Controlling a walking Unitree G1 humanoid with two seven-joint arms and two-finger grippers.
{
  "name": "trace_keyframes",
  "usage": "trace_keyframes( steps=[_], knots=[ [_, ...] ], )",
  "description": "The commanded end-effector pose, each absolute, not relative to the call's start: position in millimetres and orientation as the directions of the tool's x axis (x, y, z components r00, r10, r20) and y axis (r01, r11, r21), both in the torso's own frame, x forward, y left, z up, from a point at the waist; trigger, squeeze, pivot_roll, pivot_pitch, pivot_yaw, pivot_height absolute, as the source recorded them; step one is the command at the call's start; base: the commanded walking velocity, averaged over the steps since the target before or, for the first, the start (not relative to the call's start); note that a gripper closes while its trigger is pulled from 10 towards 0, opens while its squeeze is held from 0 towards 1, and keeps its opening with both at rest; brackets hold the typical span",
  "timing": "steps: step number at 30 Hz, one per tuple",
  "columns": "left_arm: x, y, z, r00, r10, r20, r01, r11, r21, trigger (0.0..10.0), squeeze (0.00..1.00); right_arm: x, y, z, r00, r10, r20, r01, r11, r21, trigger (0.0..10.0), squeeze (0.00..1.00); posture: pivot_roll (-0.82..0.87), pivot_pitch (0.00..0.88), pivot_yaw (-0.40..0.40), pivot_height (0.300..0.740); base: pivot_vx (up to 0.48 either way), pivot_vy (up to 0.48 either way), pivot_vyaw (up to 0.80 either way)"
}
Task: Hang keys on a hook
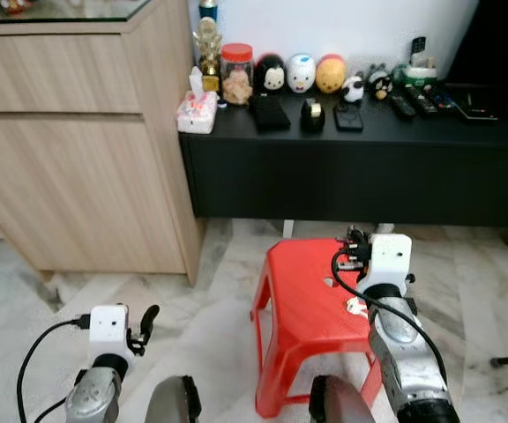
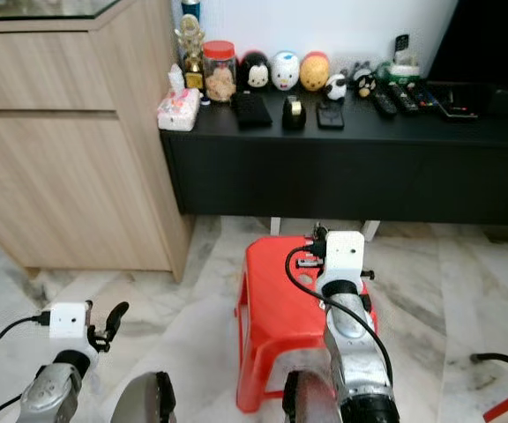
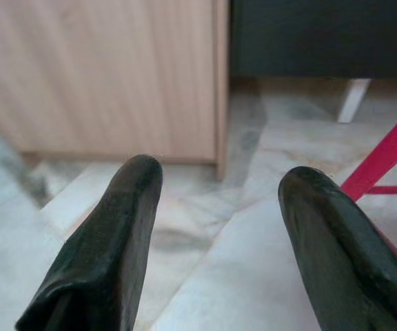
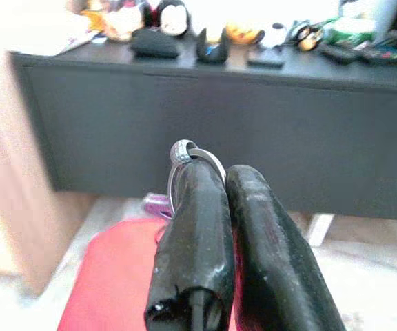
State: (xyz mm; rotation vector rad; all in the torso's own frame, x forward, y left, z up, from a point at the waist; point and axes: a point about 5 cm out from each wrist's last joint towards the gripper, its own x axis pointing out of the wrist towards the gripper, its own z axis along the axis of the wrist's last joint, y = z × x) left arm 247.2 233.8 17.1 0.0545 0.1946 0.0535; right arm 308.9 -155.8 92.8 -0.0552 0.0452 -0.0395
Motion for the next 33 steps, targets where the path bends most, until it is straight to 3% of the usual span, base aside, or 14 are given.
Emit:
trace_keyframes(
  steps=[1, 16, 30, 33],
  knots=[
    [245.5, 235.9, 13.9, 0.976, 0.056, -0.211, -0.043, 0.997, 0.066, 10.0, 0.0, 310.3, -153.8, 97.7, 0.999, -0.037, -0.024, 0.035, 0.998, -0.046, 10.0, 0.0, 0.05, 0.0, -0.028, 0.586, -0.334, 0.0, 0.0],
    [246.3, 235.5, 12.4, 0.975, 0.037, -0.217, -0.023, 0.997, 0.067, 10.0, 0.0, 309.7, -151.3, 97.3, 1.0, -0.019, -0.022, 0.018, 0.999, -0.043, 10.0, 0.0, 0.03, 0.0, -0.017, 0.586, -0.33, 0.0, 0.0],
    [247.6, 235.4, 13.0, 0.976, 0.054, -0.211, -0.041, 0.997, 0.066, 10.0, 0.0, 311.5, -143.7, 101.9, 1.0, 0.026, -0.012, -0.026, 0.999, -0.033, 10.0, 0.0, 0.04, 0.0, -0.031, 0.586, 0.0, 0.0, 0.0],
    [247.0, 234.8, 12.8, 0.976, 0.06, -0.208, -0.048, 0.997, 0.064, 10.0, 0.0, 310.7, -143.8, 99.9, 0.999, 0.027, -0.02, -0.028, 0.999, -0.031, 10.0, 0.0, 0.04, 0.0, -0.039, 0.605, 0.0, 0.0, 0.0]
  ],
)
